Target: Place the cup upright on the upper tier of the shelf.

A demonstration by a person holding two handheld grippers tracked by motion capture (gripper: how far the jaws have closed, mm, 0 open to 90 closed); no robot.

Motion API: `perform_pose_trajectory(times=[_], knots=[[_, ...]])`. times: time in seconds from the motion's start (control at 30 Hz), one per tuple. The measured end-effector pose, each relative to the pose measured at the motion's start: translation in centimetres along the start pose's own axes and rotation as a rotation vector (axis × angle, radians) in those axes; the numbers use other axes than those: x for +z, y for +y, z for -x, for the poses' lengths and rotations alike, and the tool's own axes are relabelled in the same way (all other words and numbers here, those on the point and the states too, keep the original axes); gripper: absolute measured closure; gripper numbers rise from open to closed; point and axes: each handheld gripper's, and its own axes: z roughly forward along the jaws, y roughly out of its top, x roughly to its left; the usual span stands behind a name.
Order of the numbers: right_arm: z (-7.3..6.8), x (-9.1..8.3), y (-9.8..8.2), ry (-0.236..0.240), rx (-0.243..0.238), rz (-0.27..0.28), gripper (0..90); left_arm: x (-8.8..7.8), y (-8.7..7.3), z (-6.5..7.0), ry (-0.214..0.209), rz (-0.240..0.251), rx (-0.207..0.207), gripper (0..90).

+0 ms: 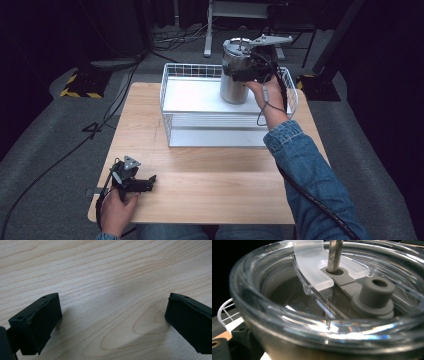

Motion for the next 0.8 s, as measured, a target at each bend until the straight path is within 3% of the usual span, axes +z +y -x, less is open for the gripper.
perform_pose_trajectory(times=[0.23,0.8], knots=[[-0.24,1.05,-0.63,0.005,-0.002,-0.002,3.6,0.00,0.00,-0.01,0.000,0.000,0.001,1.2],[0.24,1.08,-1.03,0.015,0.014,0.009,3.4,0.01,-0.01,0.02,-0.003,0.000,-0.004,1.3]])
